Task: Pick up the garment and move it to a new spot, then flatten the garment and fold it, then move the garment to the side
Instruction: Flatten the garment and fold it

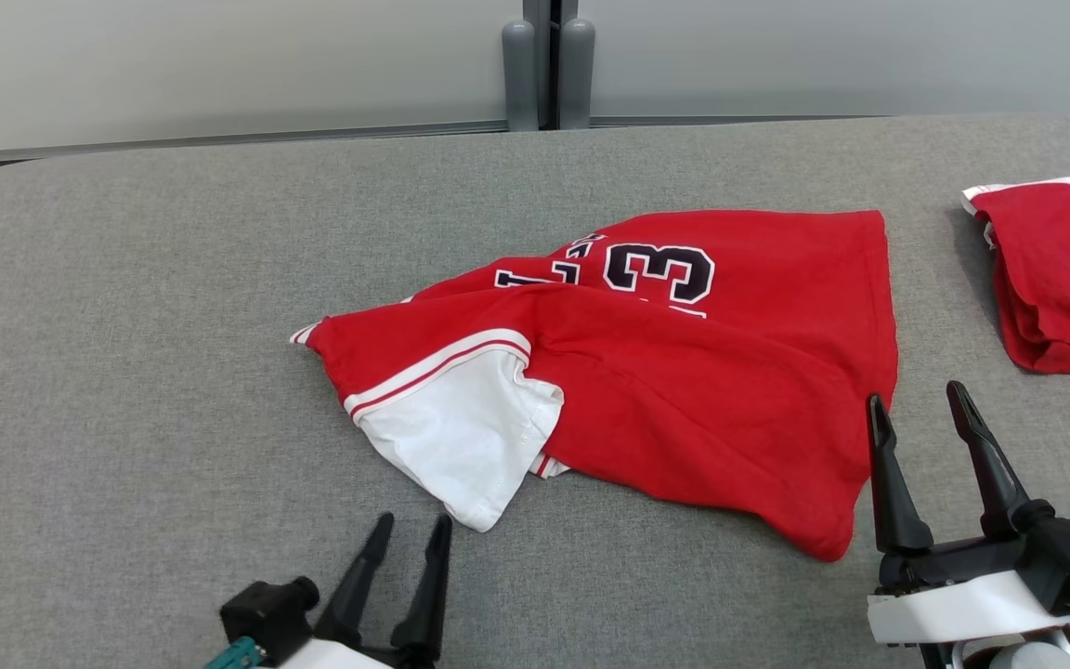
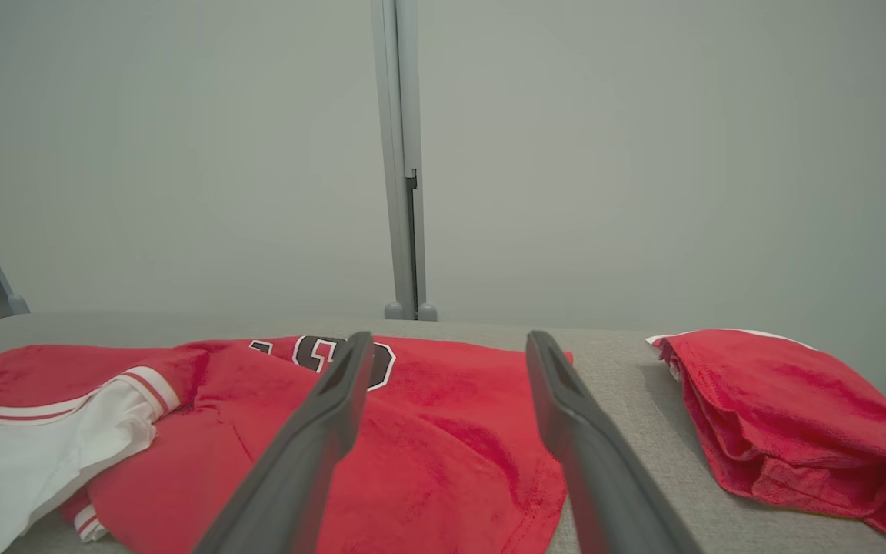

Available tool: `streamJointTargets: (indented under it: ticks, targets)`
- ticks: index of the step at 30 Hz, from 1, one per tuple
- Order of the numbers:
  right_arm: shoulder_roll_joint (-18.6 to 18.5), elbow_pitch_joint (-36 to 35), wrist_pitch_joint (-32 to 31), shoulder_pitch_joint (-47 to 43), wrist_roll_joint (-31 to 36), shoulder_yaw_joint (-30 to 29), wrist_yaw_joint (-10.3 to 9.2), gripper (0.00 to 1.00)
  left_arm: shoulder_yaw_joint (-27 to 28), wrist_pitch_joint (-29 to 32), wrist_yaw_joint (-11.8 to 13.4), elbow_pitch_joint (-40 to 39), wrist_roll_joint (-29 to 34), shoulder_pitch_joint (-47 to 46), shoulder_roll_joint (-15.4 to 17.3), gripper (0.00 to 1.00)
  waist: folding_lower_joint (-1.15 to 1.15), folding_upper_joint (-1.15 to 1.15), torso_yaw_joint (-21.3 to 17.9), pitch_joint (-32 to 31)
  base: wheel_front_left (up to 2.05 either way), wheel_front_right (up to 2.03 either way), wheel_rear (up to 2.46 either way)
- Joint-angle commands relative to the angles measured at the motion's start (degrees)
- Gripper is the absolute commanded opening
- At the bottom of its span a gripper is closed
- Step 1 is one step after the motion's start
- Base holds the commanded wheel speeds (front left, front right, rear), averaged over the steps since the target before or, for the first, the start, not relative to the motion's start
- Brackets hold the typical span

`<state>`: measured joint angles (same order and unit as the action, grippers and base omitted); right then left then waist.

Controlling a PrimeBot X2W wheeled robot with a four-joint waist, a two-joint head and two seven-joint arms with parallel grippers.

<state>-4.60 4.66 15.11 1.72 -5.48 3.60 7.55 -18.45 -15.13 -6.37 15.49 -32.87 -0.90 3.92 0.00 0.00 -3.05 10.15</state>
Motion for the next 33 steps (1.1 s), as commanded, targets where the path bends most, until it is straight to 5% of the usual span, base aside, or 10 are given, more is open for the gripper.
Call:
streamJointTargets:
  ticks: [1, 8, 17, 18, 19, 25, 33]
  targets:
    - [0.0, 0.1, 0.1, 0.0, 0.1, -0.1, -0.13, 1.0, -0.8, 0.3, -0.3, 1.2, -0.9, 0.3, 0.1, 1.0, 0.0, 0.0, 0.1, -0.1, 0.0, 0.0, 0.0]
    - [0.1, 0.2, 0.1, 0.1, 0.0, 0.6, -0.13, 1.0, -7.4, 4.2, -1.2, 8.1, -6.3, -3.1, -0.5, 1.0, 0.0, 0.0, -0.2, -0.6, 0.0, 0.0, 0.0]
    - [0.2, -0.4, 0.1, 0.7, -0.1, 0.6, -0.13, 1.0, -8.4, 3.7, -0.6, 15.4, -5.8, -9.0, -0.4, 1.0, 0.0, 0.0, -2.0, 0.9, 0.0, 0.0, 0.0]
    - [0.2, -0.5, 0.1, 0.6, 0.0, 0.4, -0.13, 1.0, -8.6, 3.7, -0.7, 16.1, -5.9, -9.3, -0.4, 0.64, 0.0, 0.0, -2.1, 1.1, 0.0, 0.0, 0.0]
    - [0.2, -0.6, 0.1, 0.7, 0.0, 0.3, -0.13, 1.0, -8.8, 3.7, -0.7, 16.5, -6.2, -9.4, -0.4, 0.0, 0.0, 0.0, -2.3, 1.2, 0.0, 0.0, 0.0]
    - [-0.2, -1.0, 0.1, -0.6, 0.3, -0.6, -0.13, 1.0, -8.6, 2.2, -1.2, 13.8, -9.1, -7.8, 1.2, 0.0, 0.0, 0.0, -2.3, 1.2, 0.0, 0.0, 0.0]
    - [-2.1, -3.9, 0.1, -8.9, -2.1, -2.5, -0.13, 1.0, -1.6, 0.4, -1.1, -0.6, -14.8, -4.2, 5.2, 0.0, 0.0, 0.0, 0.6, 1.5, 0.0, 0.0, 0.0]
